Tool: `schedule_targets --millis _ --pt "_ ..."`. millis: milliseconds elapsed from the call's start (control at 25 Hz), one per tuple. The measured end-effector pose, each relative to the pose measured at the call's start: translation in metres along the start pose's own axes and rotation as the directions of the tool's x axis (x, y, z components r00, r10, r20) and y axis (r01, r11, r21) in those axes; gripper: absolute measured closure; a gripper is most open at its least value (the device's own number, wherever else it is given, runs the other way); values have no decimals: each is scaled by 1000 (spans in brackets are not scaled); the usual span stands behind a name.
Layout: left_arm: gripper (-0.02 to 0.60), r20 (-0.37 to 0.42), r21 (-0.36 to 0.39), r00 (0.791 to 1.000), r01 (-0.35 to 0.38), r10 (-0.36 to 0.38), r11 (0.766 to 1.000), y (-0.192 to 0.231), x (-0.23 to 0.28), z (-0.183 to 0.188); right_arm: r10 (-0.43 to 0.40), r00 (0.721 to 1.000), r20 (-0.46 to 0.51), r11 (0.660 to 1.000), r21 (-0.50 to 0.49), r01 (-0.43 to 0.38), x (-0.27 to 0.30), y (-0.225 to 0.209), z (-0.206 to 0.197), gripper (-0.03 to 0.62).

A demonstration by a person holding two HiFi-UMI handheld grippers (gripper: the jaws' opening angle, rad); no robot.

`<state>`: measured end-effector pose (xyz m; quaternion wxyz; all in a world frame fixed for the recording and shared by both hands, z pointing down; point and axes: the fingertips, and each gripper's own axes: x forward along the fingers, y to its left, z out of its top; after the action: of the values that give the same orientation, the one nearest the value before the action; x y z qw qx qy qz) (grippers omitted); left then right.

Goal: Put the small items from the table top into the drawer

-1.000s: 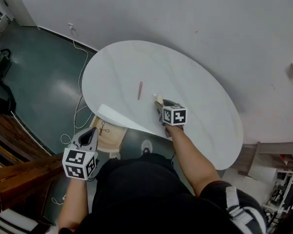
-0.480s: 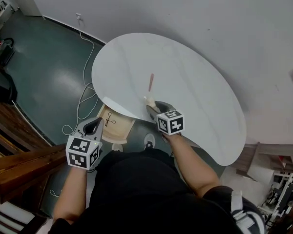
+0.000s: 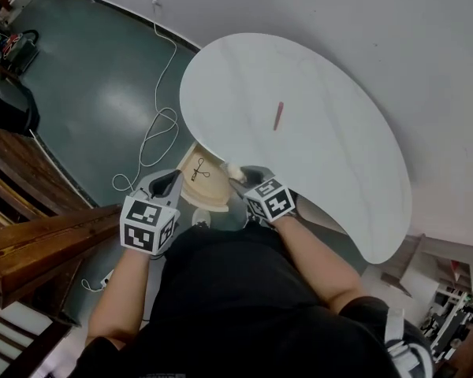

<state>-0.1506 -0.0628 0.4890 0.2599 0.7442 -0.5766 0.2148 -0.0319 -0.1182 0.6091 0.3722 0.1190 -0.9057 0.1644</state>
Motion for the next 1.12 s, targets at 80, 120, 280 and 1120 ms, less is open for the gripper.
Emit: schedule_targets --millis 80,120,280,1120 --pt "566 -10 7 1000 -18 19 1000 8 -4 -7 35 998 -44 998 -42 -36 17 15 -6 422" --pt "566 -13 0 1000 -25 25 1000 11 -7 -11 49 997 -67 997 -60 -53 25 21 -10 422" --pt "566 -15 -48 999 -52 52 997 24 -21 -26 99 981 -168 988 -102 -117 54 40 -26 422" --pt "566 -80 -244 985 -166 150 955 52 -67 -102 7 808 -590 812 -468 -348 192 42 -107 421"
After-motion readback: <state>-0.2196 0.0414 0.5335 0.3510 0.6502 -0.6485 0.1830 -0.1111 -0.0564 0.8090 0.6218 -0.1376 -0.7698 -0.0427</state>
